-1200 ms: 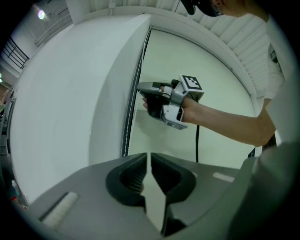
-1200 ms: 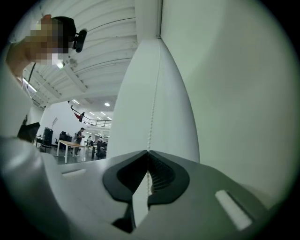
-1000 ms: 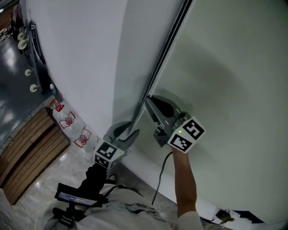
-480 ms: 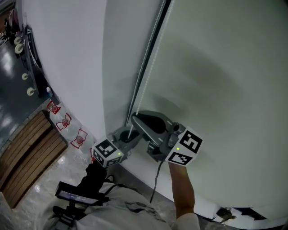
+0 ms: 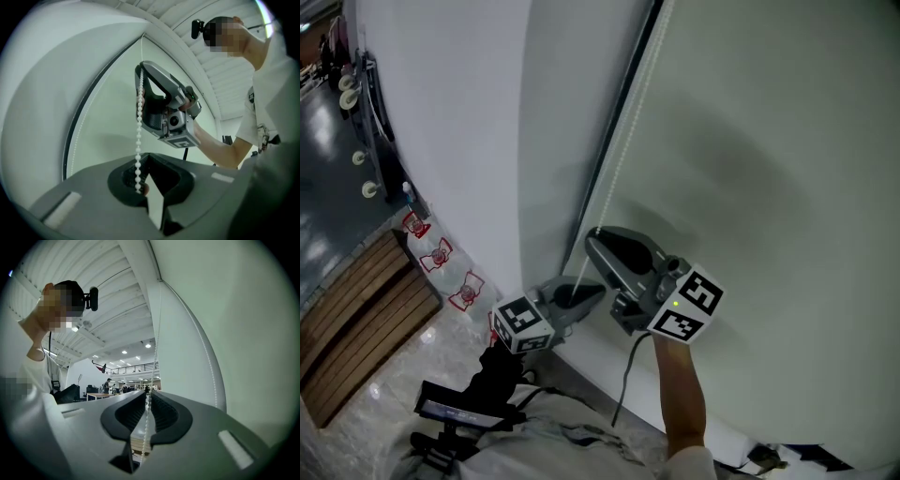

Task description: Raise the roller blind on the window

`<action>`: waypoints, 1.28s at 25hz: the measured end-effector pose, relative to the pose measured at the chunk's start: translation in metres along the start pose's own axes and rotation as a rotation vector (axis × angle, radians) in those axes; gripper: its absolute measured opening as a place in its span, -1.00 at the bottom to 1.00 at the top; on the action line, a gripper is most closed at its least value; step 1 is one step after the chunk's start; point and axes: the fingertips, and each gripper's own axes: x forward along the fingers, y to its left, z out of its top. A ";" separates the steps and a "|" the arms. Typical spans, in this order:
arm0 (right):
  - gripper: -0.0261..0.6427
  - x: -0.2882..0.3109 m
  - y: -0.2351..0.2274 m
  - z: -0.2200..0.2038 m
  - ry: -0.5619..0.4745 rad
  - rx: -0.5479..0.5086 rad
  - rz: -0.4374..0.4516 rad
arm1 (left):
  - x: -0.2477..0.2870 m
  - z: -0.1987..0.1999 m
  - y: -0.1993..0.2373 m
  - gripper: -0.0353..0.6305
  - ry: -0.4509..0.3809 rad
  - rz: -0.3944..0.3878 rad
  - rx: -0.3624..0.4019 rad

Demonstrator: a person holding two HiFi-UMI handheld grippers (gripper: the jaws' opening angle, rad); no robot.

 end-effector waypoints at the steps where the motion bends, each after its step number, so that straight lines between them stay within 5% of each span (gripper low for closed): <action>1: -0.76 0.001 -0.001 0.001 -0.006 0.001 0.003 | 0.000 -0.001 0.000 -0.90 0.001 0.000 0.003; 6: -0.56 0.008 -0.015 0.026 -0.016 -0.031 -0.002 | 0.000 0.001 -0.001 -0.90 0.003 0.001 0.013; 15: -0.51 0.039 -0.036 0.117 -0.082 -0.106 0.054 | 0.002 -0.001 0.001 -0.90 0.018 0.001 0.038; 24: -0.56 0.058 -0.041 0.199 -0.153 -0.152 0.114 | 0.001 0.001 0.006 -0.90 0.029 0.012 0.048; 32: -0.73 0.066 -0.039 0.215 -0.180 -0.167 0.128 | -0.001 -0.006 0.005 -0.90 0.042 0.000 0.061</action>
